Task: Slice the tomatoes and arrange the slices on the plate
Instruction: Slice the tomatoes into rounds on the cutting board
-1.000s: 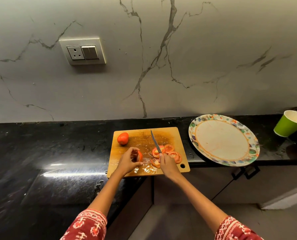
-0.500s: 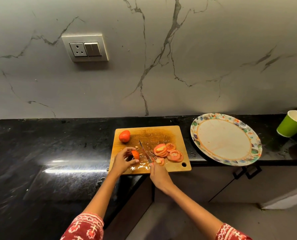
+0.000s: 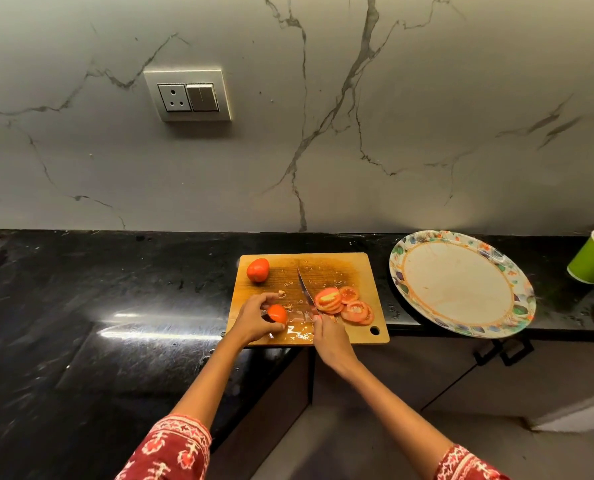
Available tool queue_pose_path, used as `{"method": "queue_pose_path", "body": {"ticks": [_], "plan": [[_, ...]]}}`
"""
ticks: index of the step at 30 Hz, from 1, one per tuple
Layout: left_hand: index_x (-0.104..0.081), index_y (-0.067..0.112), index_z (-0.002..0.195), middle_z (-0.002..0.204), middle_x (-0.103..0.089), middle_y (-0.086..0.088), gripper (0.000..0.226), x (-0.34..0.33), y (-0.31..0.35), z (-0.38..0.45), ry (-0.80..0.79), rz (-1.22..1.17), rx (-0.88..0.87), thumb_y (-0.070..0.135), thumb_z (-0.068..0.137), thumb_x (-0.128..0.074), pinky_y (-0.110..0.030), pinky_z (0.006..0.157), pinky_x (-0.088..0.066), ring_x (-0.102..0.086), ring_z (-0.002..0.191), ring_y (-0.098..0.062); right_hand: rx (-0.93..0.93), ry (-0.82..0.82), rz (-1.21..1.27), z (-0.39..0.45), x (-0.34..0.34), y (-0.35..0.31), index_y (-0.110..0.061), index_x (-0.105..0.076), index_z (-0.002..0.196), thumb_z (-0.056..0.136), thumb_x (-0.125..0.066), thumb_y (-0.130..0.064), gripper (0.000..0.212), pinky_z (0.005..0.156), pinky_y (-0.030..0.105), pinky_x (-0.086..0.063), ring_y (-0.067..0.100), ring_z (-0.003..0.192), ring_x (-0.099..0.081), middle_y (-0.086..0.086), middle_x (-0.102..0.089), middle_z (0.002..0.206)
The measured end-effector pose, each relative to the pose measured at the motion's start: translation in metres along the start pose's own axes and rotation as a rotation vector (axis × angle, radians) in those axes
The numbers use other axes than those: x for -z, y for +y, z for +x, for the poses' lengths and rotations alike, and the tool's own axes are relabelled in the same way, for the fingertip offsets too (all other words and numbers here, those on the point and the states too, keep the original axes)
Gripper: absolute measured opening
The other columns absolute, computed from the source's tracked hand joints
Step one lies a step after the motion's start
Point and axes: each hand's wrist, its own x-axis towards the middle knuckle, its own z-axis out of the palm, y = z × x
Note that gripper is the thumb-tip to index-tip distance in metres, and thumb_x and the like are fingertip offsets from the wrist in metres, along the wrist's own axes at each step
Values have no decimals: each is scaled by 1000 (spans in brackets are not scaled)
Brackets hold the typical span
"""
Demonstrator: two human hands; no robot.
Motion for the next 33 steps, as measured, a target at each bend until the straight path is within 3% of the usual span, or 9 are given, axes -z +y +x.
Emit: {"method": "queue_pose_path", "body": {"ticks": [5,10,14,17,20,24,30,33], "plan": [[-39,12,138,129,-52,-10,90,1,-8,-1,-100,-17,93,6,60,-84,-32,100,-41,-49,119,-22,-20,-18,17,2,0,3,-11,-53,87,101,-30,-20,28,67,30,-33,22,79,-50,7,-53,82],[-42,14,134,123,-53,-8,89,-6,-13,-3,187,40,35,20,57,-87,-38,99,-40,-48,116,-24,-1,-6,20,1,4,2,-14,-46,83,101,-30,-20,25,67,30,-32,19,76,-47,5,-50,80],[-38,19,137,127,-51,-2,100,-6,-20,-9,134,243,66,39,52,-86,-40,104,-30,-39,125,-24,0,2,15,3,2,5,-7,-56,90,101,-31,-21,31,68,31,-35,24,81,-53,11,-58,86],[-36,22,140,132,-52,2,101,-3,-27,-10,116,217,48,37,53,-87,-41,107,-26,-38,129,-23,4,9,13,4,-1,6,-3,-59,94,101,-32,-21,33,66,29,-32,21,79,-50,9,-56,84],[-36,22,139,127,-57,3,100,-3,-30,-8,70,176,14,31,54,-87,-42,108,-28,-44,126,-21,13,-1,15,4,-3,4,-9,-55,89,102,-32,-20,29,66,28,-31,18,77,-48,6,-52,82],[-39,23,136,120,-59,4,93,-5,-27,-6,75,175,-8,27,56,-86,-38,102,-36,-48,118,-20,-2,-6,38,5,-6,1,-5,-57,92,102,-31,-22,32,67,28,-32,19,78,-49,6,-53,83],[-41,15,133,119,-48,-5,87,-12,-16,-15,216,147,-101,11,58,-84,-24,94,-34,-45,109,-14,-30,7,236,9,-8,-11,-9,-53,77,96,-47,-29,28,63,31,-35,15,67,-45,2,-47,69],[-43,14,131,115,-47,-3,87,-15,-13,-19,237,123,-107,9,55,-86,-19,90,-34,-41,103,-7,-44,-54,273,14,-11,-22,-6,-60,86,92,-52,-20,17,65,29,-38,15,72,-49,2,-52,75]]}}
